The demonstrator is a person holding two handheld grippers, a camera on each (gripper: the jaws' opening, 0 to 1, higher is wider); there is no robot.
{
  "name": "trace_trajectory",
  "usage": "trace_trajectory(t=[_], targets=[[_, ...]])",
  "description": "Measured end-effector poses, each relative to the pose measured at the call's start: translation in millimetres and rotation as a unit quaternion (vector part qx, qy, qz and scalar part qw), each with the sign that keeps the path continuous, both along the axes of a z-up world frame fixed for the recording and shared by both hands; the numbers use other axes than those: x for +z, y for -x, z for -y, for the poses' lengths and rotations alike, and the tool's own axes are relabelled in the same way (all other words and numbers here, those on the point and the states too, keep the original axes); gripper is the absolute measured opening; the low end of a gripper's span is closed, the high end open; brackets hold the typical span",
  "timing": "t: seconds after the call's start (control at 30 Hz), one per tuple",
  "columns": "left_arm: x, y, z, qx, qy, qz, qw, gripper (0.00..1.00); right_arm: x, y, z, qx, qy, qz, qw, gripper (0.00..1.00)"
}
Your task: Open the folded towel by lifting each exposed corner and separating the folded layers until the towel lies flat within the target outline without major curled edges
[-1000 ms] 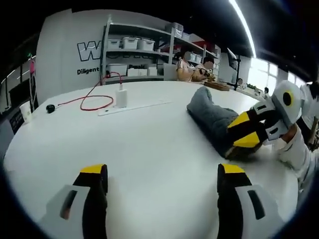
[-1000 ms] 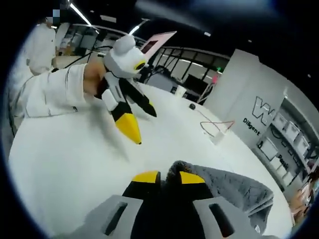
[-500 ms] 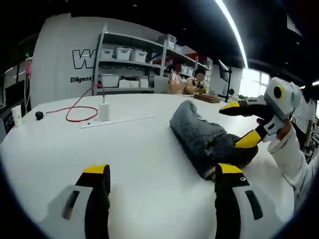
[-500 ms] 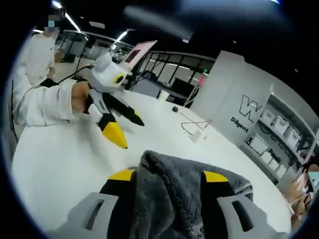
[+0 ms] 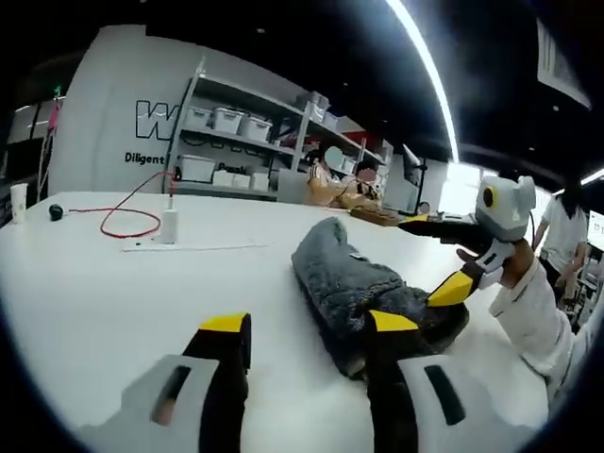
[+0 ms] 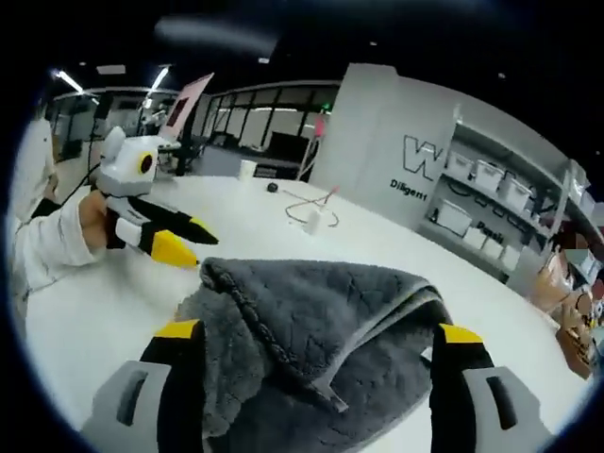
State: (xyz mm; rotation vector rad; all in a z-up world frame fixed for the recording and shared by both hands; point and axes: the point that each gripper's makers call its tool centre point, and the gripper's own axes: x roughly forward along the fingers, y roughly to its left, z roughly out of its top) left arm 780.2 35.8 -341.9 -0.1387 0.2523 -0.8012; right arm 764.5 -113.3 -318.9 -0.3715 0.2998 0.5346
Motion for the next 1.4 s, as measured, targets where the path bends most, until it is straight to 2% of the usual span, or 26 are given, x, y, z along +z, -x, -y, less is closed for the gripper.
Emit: trace_trajectory(t=[0.07,0.17,0.4,0.63,0.87,0.97,1.13,1.23,1.27,1.4], targets=[[-2.9,0.2,5.1,-0.002,-0.002,-0.003,1.0000,0.33,-1.7,-0.1,1.7,-0.004,-0.016,-0.013,0.9998,0.99],[-4.4,-0.1,9.9,-0.004,0.002,-0.006,1.0000,0.27,-3.1,-0.7,3.4,-0.010,-0.016,-0.018,0.9997,0.99],[-7.9,-1.2,21.0,-0.009,0.007,-0.009,0.9999,0.05,-1.4,1.1,2.2,-0.008,-0.021,-0.017,0.9996,0.99],[-11.0,-1.6,22.4,-0.008,0.009,-0.015,0.9998,0.02,-3.3,1.3,2.8,-0.009,-0.027,-0.024,0.9993,0.99],[-6.7,-5.0,9.7,0.002,0.022,-0.021,0.9995,0.01,-1.1,1.5,11.4,-0.013,-0.050,-0.023,0.9984,0.95],[-4.0,-9.1,-0.8,0.014,0.029,-0.022,0.9992,0.01,-1.3,0.0,21.5,-0.026,-0.058,-0.023,0.9977,0.92],[-3.9,-14.7,-14.2,0.032,0.040,-0.030,0.9982,0.01,-0.1,-3.1,42.9,-0.062,-0.093,-0.023,0.9934,0.84],[-4.1,-15.4,-16.5,0.037,0.040,-0.032,0.9980,0.01,-16.3,-4.5,63.6,-0.107,-0.093,-0.052,0.9885,0.76],[-4.3,-15.6,-17.1,0.039,0.041,-0.033,0.9979,0.01,-25.9,-4.1,69.6,-0.120,-0.090,-0.070,0.9862,0.72],[-6.1,-16.1,-17.8,0.040,0.041,-0.037,0.9977,0.01,-45.6,-4.1,73.3,-0.117,-0.081,-0.100,0.9847,0.58]])
